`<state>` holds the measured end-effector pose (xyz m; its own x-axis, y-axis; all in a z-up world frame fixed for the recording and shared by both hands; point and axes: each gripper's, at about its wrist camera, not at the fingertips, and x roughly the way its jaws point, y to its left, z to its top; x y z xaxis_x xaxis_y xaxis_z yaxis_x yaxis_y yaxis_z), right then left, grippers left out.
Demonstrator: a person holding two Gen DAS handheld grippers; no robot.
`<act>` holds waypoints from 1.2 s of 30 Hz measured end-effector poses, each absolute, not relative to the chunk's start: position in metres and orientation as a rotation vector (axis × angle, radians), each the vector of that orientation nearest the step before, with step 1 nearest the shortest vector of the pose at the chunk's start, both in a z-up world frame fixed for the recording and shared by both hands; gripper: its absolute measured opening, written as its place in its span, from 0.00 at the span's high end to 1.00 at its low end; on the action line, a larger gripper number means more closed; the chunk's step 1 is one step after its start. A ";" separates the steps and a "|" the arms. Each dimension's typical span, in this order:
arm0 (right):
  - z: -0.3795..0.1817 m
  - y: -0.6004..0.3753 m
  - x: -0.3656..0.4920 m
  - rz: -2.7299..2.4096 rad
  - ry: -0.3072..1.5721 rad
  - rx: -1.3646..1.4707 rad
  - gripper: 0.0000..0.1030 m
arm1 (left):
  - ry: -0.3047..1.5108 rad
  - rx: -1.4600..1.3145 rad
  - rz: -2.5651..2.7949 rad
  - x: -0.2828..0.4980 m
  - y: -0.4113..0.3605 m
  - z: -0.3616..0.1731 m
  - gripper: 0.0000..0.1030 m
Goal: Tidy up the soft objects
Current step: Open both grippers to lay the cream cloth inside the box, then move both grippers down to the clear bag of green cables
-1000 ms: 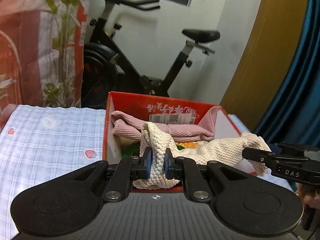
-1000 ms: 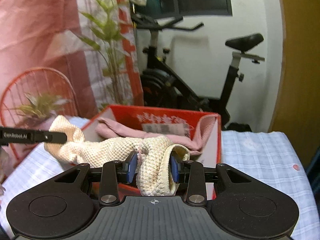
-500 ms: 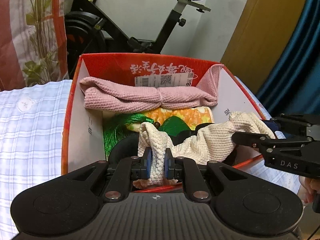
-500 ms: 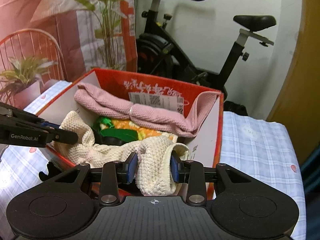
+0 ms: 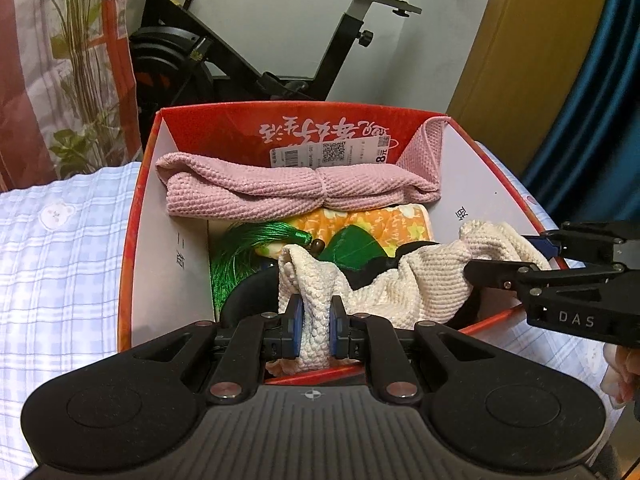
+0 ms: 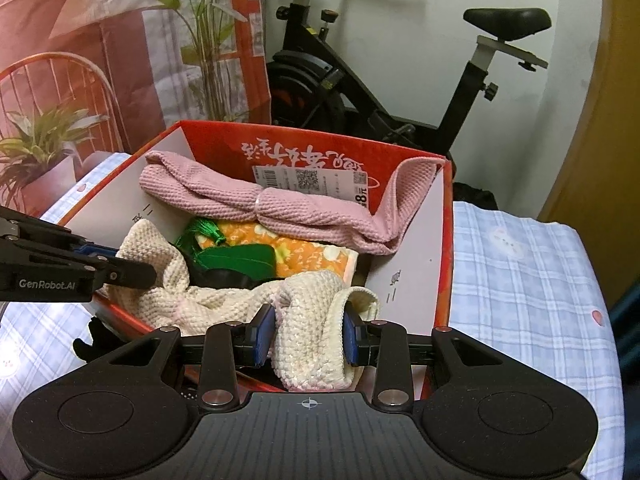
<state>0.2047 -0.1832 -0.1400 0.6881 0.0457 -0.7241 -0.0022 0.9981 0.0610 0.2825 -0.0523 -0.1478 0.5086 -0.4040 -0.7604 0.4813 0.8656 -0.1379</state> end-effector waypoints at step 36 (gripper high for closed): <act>-0.144 -0.126 0.087 0.162 0.572 0.109 0.01 | 0.946 -0.091 -0.363 0.158 0.042 -0.196 0.06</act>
